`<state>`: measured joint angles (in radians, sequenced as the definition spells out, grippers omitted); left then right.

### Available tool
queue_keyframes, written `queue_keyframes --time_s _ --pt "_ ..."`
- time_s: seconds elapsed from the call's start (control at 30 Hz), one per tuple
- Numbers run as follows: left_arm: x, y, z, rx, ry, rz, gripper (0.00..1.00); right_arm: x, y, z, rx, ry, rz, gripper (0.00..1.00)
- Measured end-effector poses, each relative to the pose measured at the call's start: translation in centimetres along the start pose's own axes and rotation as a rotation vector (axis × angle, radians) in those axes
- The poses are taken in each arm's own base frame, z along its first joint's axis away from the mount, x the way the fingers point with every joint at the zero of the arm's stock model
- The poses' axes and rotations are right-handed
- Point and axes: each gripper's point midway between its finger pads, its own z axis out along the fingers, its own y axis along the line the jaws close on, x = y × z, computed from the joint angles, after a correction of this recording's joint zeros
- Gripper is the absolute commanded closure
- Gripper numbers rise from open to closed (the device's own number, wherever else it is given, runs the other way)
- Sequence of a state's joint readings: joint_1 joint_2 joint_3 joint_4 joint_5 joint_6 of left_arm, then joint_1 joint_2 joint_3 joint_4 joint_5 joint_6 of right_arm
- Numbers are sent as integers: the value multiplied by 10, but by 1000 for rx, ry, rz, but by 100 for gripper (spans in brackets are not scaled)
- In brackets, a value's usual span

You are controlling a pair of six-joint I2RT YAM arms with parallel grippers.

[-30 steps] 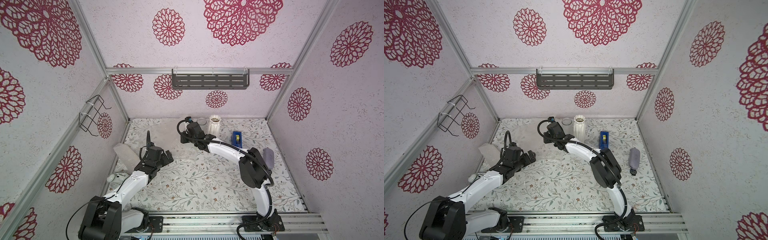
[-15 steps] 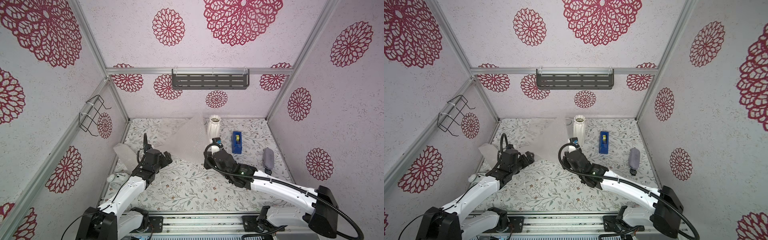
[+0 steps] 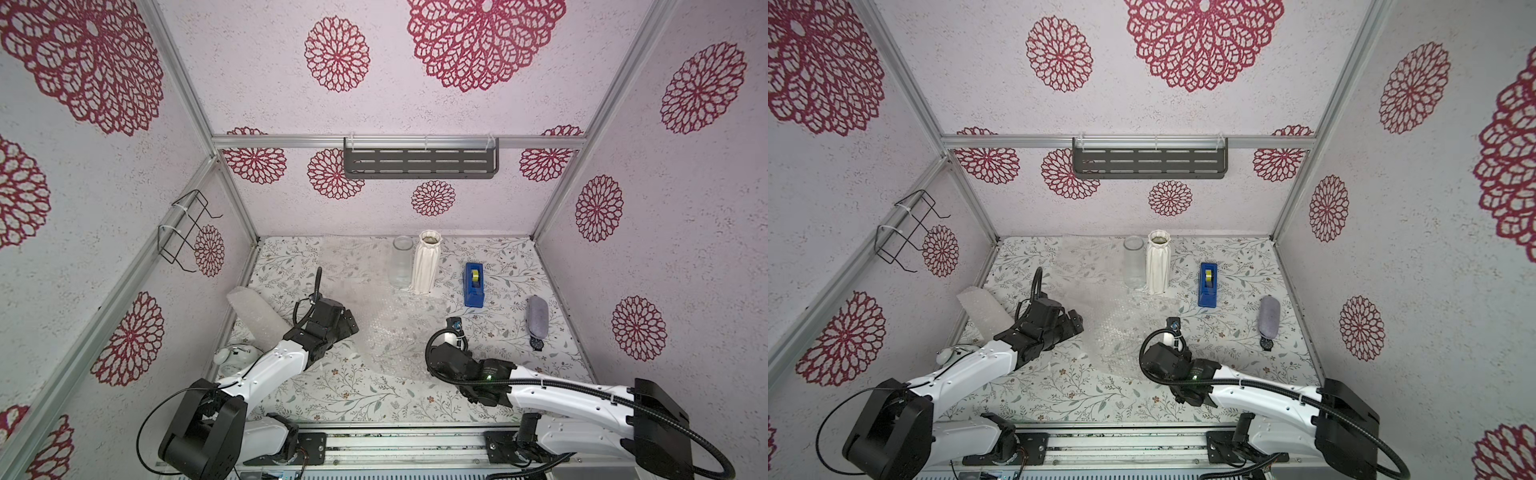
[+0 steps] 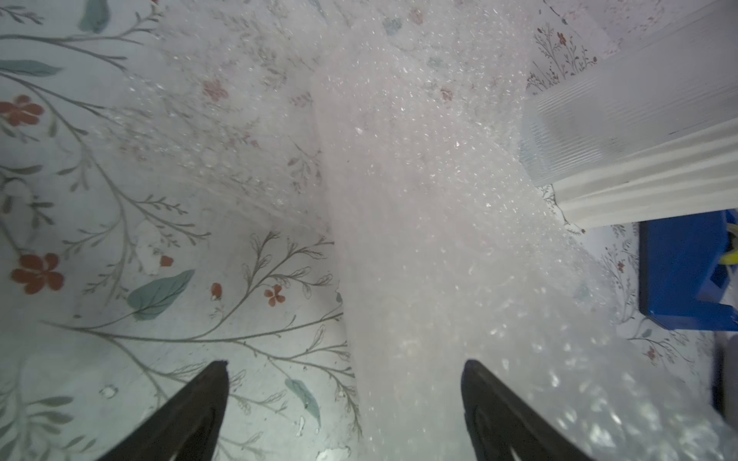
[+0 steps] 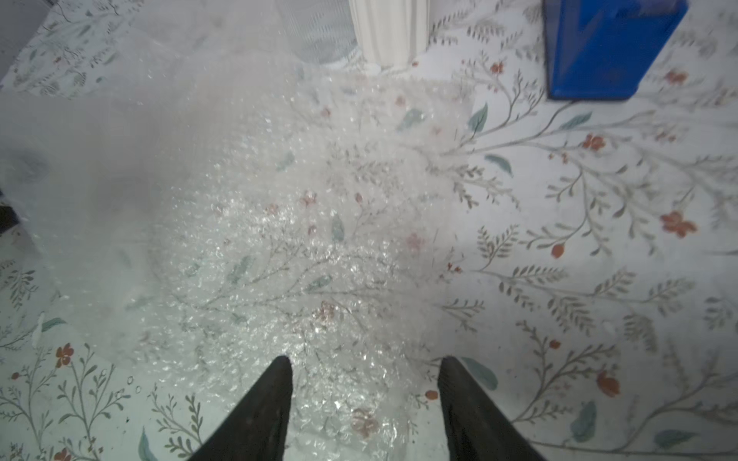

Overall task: Wrap vases in bubble wrap
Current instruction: Place the bubble wrap at the center of the board, then adjust the bubble wrap at the center of the board.

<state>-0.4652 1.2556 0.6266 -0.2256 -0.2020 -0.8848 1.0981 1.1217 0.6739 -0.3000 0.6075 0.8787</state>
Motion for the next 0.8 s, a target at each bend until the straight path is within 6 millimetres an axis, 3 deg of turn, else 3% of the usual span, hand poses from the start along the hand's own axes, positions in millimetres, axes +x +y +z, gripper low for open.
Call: queue_keyframes --time_s 0.1,0.23,0.47,0.6,0.73,0.8 --pt "5 -5 -19 -2 -45 5 8 -41 -7 -1 -2 -56 19 38" --pt "16 -19 -55 40 -112 13 11 -75 -29 28 44 -59 27 37" --pt "32 -39 -100 77 -173 46 15 -57 -20 105 23 110 -59 37" --pt "39 -46 -87 51 -155 50 14 -44 -9 138 -9 182 -72 37" --pt "57 -41 -42 -27 -50 58 24 -34 -3 159 -22 210 -82 37" --pt "62 -37 -23 -45 -4 41 24 -28 -4 165 -13 224 -91 38"
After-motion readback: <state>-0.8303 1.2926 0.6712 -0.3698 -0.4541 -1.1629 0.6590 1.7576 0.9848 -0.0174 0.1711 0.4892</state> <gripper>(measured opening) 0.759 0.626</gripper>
